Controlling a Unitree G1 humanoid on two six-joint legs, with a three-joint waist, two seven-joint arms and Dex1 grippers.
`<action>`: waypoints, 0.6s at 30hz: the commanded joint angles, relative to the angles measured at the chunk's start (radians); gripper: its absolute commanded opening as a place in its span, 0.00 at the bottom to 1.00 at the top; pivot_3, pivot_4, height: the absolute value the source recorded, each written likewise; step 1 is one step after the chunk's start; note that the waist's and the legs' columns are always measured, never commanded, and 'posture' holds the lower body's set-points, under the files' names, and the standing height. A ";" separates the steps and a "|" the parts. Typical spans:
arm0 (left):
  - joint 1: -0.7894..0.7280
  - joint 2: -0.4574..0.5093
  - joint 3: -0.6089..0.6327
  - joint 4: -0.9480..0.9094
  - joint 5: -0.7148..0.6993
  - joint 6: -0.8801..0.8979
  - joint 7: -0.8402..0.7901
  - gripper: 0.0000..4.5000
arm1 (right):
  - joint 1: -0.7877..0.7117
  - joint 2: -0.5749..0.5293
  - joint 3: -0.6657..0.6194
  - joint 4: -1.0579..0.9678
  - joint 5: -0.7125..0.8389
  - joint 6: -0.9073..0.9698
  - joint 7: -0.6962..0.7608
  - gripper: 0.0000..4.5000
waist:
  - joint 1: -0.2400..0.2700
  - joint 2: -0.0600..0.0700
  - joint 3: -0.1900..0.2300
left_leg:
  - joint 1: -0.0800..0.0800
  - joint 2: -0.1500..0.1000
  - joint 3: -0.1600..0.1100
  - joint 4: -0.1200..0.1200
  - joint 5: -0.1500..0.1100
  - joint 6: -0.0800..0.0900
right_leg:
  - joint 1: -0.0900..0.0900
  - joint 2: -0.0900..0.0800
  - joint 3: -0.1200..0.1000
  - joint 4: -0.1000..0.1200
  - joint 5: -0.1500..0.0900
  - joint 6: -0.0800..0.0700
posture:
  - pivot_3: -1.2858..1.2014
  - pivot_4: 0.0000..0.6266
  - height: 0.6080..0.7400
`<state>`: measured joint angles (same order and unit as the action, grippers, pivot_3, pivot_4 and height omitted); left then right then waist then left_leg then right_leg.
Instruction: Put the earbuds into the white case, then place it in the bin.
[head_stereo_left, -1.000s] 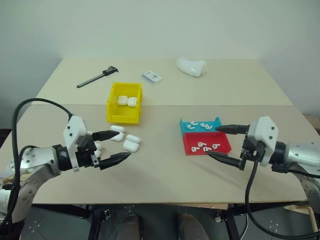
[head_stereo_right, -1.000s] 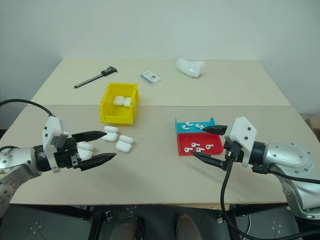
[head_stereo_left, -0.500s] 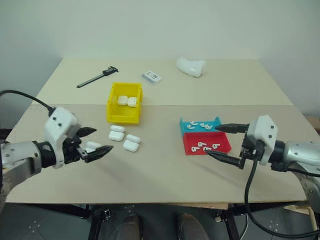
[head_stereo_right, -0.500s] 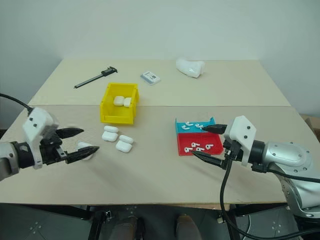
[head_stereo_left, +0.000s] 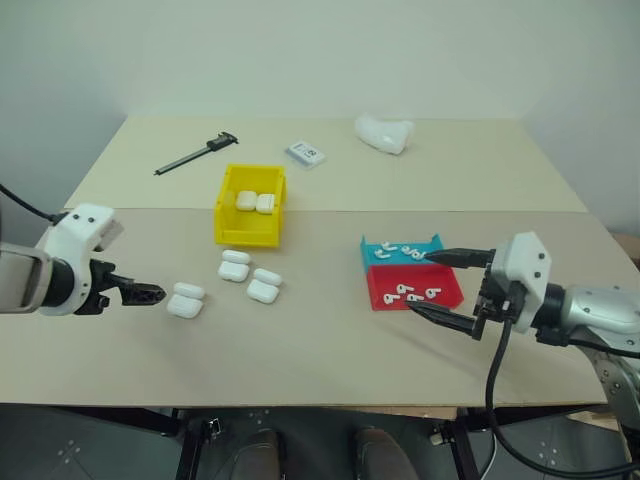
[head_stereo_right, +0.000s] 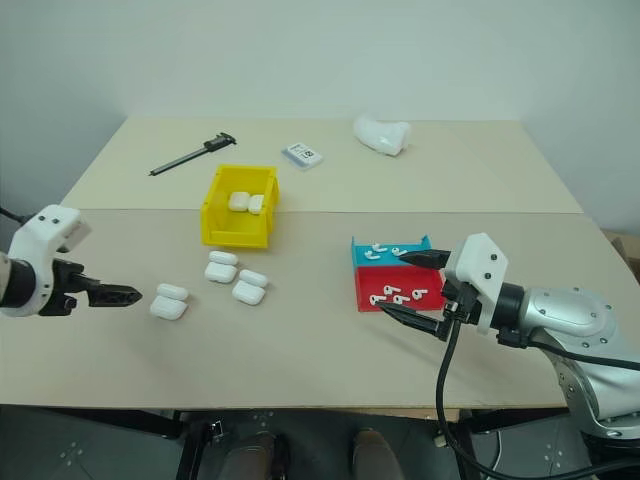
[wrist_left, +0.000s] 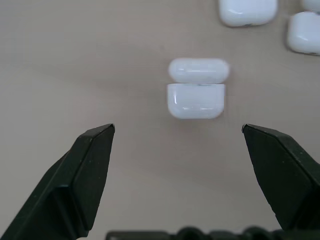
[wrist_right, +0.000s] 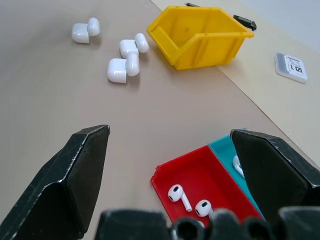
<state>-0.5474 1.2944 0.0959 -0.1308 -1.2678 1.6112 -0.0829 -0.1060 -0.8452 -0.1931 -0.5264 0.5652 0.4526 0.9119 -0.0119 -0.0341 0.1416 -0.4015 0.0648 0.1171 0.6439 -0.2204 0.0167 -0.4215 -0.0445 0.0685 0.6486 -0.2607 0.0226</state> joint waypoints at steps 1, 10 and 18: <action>-0.094 -0.002 -0.091 0.042 -0.093 0.003 0.100 0.99 | 0.003 0.001 -0.022 -0.054 0.030 0.019 -0.016 1.00 | 0.001 0.000 0.000 | -0.001 0.000 0.000 0.000 0.000 0.000 | 0.000 0.000 0.000 0.000 0.000 0.000 | 0.52 0.24 1.00; -0.304 -0.073 -0.329 0.215 -0.211 0.003 0.272 0.99 | 0.037 -0.010 -0.061 -0.107 0.075 0.079 -0.047 1.00 | 0.002 0.000 0.000 | -0.002 -0.001 -0.001 0.001 0.001 -0.001 | -0.001 0.000 -0.001 0.000 0.000 0.000 | 0.52 0.24 1.00; -0.313 -0.151 -0.371 0.251 -0.204 0.003 0.391 0.99 | 0.030 -0.028 -0.080 -0.124 0.109 0.120 -0.057 1.00 | 0.002 0.000 0.000 | -0.003 -0.001 -0.003 0.001 0.001 -0.002 | -0.001 0.000 -0.001 0.000 0.000 0.000 | 0.52 0.24 1.00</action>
<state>-0.8535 1.1374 -0.2833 0.1130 -1.4765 1.6113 0.2891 -0.0633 -0.8589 -0.2394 -0.6217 0.6509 0.5667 0.8627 -0.0098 -0.0345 0.1413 -0.4041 0.0635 0.1144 0.6452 -0.2191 0.0146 -0.4224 -0.0442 0.0671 0.6491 -0.2606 0.0226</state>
